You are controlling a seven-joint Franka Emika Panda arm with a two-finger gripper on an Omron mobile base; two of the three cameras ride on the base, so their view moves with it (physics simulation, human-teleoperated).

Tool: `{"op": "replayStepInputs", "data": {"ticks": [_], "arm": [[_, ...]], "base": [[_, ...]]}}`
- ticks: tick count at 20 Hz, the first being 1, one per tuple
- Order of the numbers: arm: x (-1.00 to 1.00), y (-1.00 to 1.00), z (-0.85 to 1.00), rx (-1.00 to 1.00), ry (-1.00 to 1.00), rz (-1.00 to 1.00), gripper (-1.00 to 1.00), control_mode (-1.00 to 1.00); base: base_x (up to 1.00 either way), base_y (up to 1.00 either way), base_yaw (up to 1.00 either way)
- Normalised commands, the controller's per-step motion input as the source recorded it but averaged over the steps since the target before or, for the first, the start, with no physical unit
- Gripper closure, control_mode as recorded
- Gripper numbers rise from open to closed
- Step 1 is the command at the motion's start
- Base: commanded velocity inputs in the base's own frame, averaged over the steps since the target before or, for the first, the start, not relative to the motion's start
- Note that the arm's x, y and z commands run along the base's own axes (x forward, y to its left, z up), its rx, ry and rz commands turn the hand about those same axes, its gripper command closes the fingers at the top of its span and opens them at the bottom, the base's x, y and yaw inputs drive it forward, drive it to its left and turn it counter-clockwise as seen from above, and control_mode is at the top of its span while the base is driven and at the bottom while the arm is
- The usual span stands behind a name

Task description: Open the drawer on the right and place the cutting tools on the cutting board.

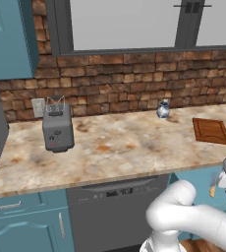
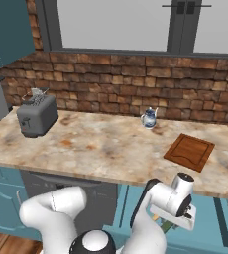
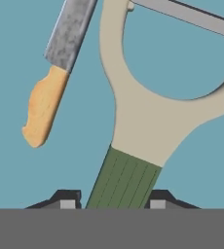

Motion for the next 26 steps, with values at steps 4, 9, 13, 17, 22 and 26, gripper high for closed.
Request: {"op": "replayStepInputs", "data": {"ticks": [4,9,13,17,22,26], "arm": [[-0.41,0.00,0.65,0.02,0.00,0.00,1.00,-1.00],[-0.38,0.00,0.76,0.00,-0.01,0.00,1.00,-1.00],[-0.44,0.00,0.71,0.00,0.00,0.00,1.00,-1.00],[-0.37,0.00,0.76,0.00,-0.01,0.00,1.00,-1.00],[-0.05,0.02,0.57,0.00,-0.15,0.00,1.00,-1.00],[0.00,0.05,0.42,0.00,-0.19,0.00,1.00,-1.00]], "base": [[0.00,0.00,0.00],[0.00,0.00,0.00],[0.00,0.00,0.00],[0.00,0.00,0.00],[0.00,0.00,0.00],[0.00,0.00,0.00]]}}
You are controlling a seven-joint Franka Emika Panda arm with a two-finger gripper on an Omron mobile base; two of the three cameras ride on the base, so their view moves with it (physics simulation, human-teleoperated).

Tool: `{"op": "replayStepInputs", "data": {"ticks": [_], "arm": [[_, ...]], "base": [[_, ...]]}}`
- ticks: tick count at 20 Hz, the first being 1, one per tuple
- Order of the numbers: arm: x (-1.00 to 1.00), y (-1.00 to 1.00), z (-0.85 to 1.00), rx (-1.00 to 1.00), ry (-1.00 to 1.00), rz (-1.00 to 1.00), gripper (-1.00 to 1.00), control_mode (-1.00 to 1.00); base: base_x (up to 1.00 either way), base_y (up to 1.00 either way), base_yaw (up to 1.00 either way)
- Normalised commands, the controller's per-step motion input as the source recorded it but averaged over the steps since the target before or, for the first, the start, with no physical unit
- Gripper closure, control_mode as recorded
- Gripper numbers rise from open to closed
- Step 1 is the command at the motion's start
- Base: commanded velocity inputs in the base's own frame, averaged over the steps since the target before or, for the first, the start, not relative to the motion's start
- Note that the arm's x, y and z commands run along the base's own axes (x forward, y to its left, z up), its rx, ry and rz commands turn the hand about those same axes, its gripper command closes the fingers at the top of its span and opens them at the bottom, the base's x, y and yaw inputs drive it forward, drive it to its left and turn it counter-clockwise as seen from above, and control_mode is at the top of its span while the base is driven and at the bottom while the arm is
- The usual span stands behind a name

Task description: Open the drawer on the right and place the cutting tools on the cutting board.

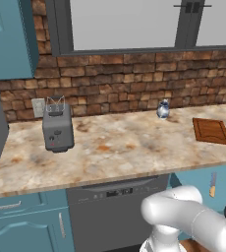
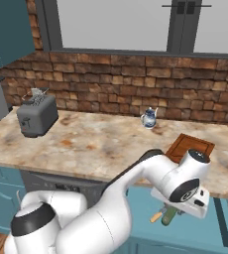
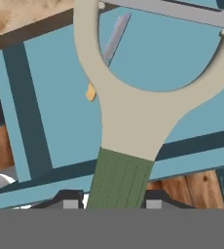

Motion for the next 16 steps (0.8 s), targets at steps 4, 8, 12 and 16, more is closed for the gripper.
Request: {"op": "replayStepInputs", "data": {"ticks": [4,8,12,16], "arm": [[0.11,0.08,0.35,0.00,-0.09,0.00,1.00,-1.00],[0.55,0.04,0.19,0.00,-0.01,0.00,1.00,-1.00],[0.97,0.11,0.00,0.00,0.00,0.00,1.00,-1.00],[0.74,0.01,0.02,0.00,0.00,0.00,1.00,-1.00]], "base": [[0.00,0.00,0.00],[0.00,0.00,0.00],[0.00,0.00,0.00],[0.00,0.00,0.00]]}}
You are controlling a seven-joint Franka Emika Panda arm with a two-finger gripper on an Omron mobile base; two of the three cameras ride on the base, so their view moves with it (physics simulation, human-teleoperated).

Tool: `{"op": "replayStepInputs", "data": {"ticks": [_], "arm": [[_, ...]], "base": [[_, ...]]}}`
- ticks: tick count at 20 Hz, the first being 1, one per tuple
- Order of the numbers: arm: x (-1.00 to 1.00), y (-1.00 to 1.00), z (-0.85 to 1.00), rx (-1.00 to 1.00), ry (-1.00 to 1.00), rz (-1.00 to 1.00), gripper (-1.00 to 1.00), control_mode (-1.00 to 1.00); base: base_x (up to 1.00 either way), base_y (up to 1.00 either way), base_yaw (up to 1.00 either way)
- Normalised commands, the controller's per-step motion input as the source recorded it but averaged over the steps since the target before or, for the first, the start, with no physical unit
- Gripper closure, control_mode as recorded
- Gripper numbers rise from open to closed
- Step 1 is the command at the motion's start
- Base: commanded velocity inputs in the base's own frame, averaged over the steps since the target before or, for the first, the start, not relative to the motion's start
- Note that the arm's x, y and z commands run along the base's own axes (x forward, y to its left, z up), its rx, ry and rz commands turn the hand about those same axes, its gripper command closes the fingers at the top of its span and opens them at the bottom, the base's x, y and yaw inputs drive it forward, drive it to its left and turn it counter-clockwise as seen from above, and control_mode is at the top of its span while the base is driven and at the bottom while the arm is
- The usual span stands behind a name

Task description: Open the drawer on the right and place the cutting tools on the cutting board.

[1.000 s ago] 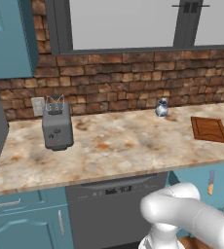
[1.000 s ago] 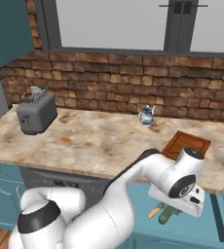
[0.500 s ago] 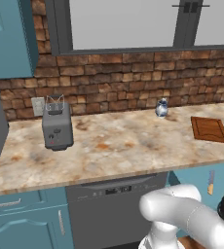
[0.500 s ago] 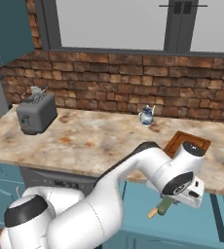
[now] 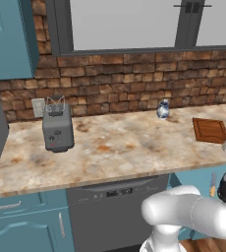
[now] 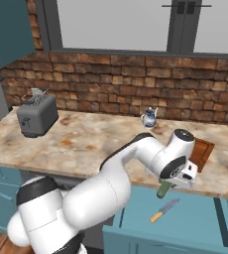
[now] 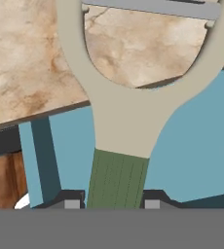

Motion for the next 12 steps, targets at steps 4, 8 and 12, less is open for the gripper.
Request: {"op": "replayStepInputs", "data": {"ticks": [4,8,12], "arm": [[0.66,0.00,0.00,-0.03,0.04,0.00,1.00,-1.00],[0.70,0.00,-0.05,-0.04,0.07,0.00,1.00,-1.00],[0.57,0.00,0.00,-0.02,0.01,0.00,1.00,-1.00]], "base": [[0.00,0.00,0.00],[0.00,0.00,0.00],[0.00,0.00,0.00]]}}
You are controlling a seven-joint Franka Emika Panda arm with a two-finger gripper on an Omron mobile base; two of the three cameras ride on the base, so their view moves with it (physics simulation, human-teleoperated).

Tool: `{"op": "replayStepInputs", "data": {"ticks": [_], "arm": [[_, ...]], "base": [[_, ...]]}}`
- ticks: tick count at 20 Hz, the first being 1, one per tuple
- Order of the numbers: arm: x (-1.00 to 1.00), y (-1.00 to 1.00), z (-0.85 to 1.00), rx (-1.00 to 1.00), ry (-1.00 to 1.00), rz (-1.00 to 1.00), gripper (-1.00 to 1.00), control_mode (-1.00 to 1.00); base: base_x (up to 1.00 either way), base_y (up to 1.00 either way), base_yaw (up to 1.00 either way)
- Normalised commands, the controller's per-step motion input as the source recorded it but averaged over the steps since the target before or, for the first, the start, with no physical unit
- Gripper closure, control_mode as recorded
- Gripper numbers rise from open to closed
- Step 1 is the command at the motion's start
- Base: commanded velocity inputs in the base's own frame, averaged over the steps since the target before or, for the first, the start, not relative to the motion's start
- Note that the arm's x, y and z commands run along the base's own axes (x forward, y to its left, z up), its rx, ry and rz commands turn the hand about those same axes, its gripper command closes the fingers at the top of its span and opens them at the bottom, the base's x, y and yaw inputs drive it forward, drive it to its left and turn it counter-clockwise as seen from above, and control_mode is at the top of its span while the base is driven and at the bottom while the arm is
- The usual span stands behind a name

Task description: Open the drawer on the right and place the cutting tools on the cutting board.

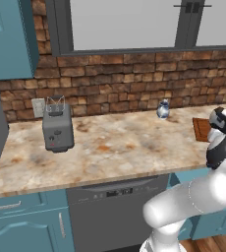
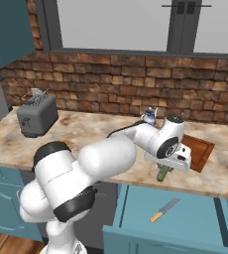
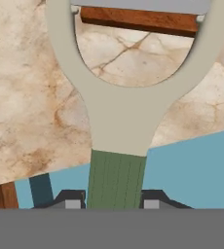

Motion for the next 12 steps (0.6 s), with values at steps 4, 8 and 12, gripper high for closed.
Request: {"op": "replayStepInputs", "data": {"ticks": [4,8,12], "arm": [[0.44,0.00,0.00,0.00,0.00,0.00,1.00,-1.00],[0.40,0.00,0.00,0.00,0.00,0.00,1.00,-1.00],[0.36,0.00,0.00,0.00,0.00,0.00,1.00,-1.00]], "base": [[0.00,0.00,0.00],[0.00,0.00,0.00],[0.00,0.00,0.00]]}}
